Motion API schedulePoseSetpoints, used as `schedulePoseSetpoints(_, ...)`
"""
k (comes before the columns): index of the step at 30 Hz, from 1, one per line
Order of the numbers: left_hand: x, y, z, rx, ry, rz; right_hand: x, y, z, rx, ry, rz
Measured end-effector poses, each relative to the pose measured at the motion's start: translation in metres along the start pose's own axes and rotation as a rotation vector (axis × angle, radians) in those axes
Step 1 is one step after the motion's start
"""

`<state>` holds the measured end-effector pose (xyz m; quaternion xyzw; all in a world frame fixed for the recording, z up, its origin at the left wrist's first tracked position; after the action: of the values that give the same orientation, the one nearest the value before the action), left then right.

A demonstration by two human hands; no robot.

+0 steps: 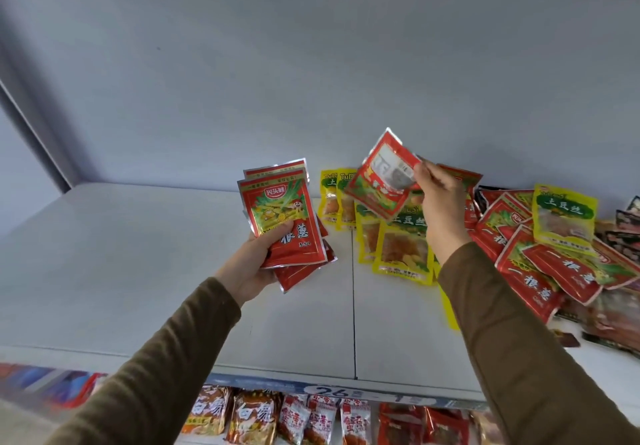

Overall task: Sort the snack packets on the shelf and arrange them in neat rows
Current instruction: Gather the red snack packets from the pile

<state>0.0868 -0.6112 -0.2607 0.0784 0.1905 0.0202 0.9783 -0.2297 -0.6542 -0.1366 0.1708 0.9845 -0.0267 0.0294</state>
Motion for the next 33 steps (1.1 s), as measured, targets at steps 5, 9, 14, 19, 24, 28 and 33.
schedulePoseSetpoints(5,-0.012,0.001,-0.002,0.038,0.019,-0.021,-0.043,0.050,-0.017,0.156,-0.234,-0.265)
schedulePoseSetpoints(9,-0.026,0.001,0.001,0.061,0.059,-0.045,-0.081,0.080,0.006,0.215,-0.039,-0.437)
schedulePoseSetpoints(14,-0.031,0.002,0.011,0.018,0.082,-0.052,-0.094,0.091,0.030,0.227,0.093,-0.400)
schedulePoseSetpoints(19,-0.032,0.013,0.021,-0.044,0.072,-0.089,-0.107,0.088,0.032,0.332,0.213,-0.330)
schedulePoseSetpoints(24,-0.013,0.021,0.028,-0.065,0.030,-0.029,-0.134,0.100,0.037,0.351,0.338,-0.414)
schedulePoseSetpoints(28,0.022,0.022,0.035,-0.091,-0.018,0.063,-0.160,0.109,0.041,0.296,0.384,-0.461)
schedulePoseSetpoints(33,0.067,0.026,0.050,-0.093,-0.023,0.035,-0.210,0.114,0.069,-0.266,0.240,-0.643)
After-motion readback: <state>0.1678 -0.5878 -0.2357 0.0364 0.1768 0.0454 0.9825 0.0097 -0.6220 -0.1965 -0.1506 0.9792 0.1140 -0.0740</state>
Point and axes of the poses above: each hand's wrist, its own y-axis away from the middle knuckle, its own x-axis out of the back of the hand, z = x × y, the point moved 8 cm from there along -y, towards the middle knuckle, and after that the axes turned 14 degrees about -x, right-handed, at the moved point
